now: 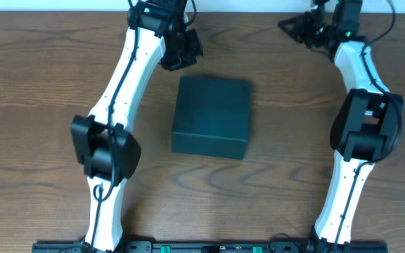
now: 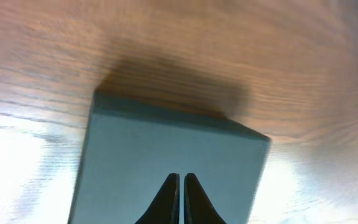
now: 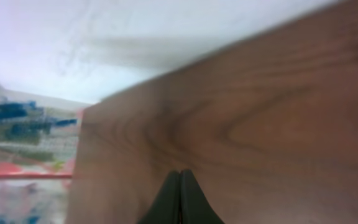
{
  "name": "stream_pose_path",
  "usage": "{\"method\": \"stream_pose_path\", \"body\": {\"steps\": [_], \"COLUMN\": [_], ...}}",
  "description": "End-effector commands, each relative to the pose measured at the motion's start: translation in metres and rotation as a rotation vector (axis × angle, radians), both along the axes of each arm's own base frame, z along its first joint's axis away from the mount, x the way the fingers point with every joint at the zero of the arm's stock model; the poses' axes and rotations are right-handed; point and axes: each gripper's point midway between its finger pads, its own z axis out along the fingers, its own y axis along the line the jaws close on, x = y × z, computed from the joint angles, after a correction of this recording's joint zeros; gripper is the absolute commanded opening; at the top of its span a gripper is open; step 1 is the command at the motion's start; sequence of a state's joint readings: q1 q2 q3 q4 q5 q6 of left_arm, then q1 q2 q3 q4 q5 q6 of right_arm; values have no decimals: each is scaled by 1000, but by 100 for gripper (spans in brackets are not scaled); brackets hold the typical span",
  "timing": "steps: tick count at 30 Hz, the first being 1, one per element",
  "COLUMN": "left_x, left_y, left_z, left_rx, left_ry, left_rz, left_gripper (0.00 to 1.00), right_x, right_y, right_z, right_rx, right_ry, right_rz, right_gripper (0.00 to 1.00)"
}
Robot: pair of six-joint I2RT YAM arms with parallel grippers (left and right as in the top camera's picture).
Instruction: Pack container
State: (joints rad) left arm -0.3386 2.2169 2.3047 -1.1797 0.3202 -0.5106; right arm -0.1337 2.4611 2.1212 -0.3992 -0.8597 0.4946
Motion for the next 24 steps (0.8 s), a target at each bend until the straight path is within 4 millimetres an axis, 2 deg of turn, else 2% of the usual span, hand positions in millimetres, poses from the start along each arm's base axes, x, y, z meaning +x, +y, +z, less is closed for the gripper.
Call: {"method": "stream_pose_path", "body": {"steps": [1, 4, 9, 12, 13, 16, 19, 24], "left_x": [0, -1, -13, -29, -36, -52, -60, -63], "left_y": [13, 13, 4, -6, -9, -15, -20, -15], "left_z": [28, 31, 29, 25, 23, 20, 27, 40], "left_rx": [58, 70, 97, 127, 139, 161, 124, 96], "left_ry": [-94, -116, -119, -104, -93, -68, -61, -71], "left_rz": [-21, -64, -182, -280, -321, -393, -401, -391], "left_gripper": [6, 6, 6, 6, 6, 6, 6, 6], "right_x": [3, -12, -40, -60, -71, -90, -110, -145], "right_y": [-4, 1, -7, -14, -14, -20, -21, -16], "right_z": [32, 61, 105, 147, 167, 198, 211, 204], "right_rx": [-129, -194, -387, -495, -515, -565, -583, -581], "right_ry": [-128, -118, -126, -166, -195, -237, -261, -308], "right_rz": [66, 106, 86, 41, 34, -8, -30, -42], "right_gripper": [2, 2, 2, 2, 2, 2, 2, 2]}}
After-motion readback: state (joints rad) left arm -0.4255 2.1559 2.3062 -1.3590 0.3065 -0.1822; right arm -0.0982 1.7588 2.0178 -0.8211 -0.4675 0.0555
